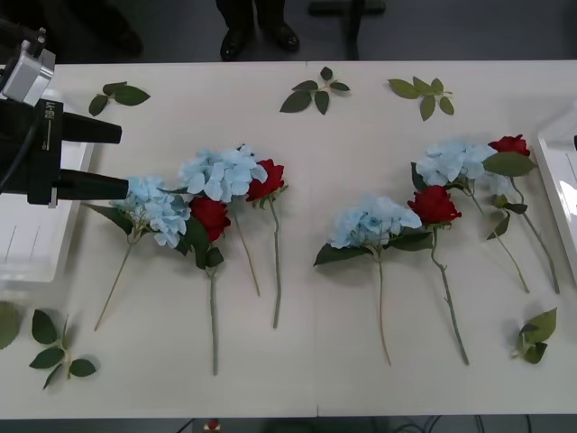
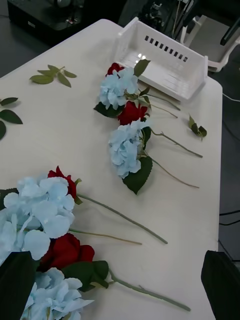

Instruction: Place the red flowers into the right box and the blue flowers into the left box. If a person shows an open palm, hand one flower to the person first, then continue sorting.

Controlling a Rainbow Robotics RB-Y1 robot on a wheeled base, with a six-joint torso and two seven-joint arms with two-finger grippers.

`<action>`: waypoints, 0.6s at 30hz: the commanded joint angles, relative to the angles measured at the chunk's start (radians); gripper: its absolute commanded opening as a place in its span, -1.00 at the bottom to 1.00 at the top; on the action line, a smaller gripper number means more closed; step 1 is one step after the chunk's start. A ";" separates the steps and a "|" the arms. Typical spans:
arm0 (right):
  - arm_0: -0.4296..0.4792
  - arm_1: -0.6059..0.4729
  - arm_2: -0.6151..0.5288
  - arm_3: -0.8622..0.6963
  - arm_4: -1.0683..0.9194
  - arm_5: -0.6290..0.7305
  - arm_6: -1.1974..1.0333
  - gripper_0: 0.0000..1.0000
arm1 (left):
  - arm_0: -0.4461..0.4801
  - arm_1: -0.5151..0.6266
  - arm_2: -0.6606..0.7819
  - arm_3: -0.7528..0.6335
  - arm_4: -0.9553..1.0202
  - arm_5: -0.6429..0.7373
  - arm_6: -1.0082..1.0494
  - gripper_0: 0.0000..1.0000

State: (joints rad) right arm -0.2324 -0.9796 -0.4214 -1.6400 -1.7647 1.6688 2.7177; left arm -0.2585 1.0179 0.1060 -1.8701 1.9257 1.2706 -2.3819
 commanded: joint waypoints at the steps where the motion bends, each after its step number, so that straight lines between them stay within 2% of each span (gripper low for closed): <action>1: 0.013 -0.019 0.026 0.011 0.007 -0.007 -0.012 1.00 | 0.010 -0.033 0.004 0.003 0.015 0.010 -0.025 0.93; 6: 0.002 -0.068 0.067 0.023 0.060 -0.075 -0.012 1.00 | -0.001 -0.028 0.035 0.005 0.018 0.019 0.001 0.94; 10: -0.015 -0.113 0.147 0.023 0.154 -0.153 -0.012 1.00 | -0.001 -0.004 0.058 0.005 0.016 0.019 0.130 0.94; 15: -0.048 -0.120 0.220 0.023 0.284 -0.175 -0.273 1.00 | 0.016 0.024 0.078 0.008 -0.067 0.024 0.308 0.93; 18: -0.084 -0.120 0.283 0.023 0.369 -0.187 -0.458 1.00 | 0.068 0.025 0.083 0.005 -0.180 0.027 0.385 0.93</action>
State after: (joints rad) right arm -0.2703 -1.0823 -0.1578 -1.6094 -1.4420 1.4999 2.3509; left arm -0.2454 1.0117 0.1660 -1.8588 1.8077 1.2891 -2.0096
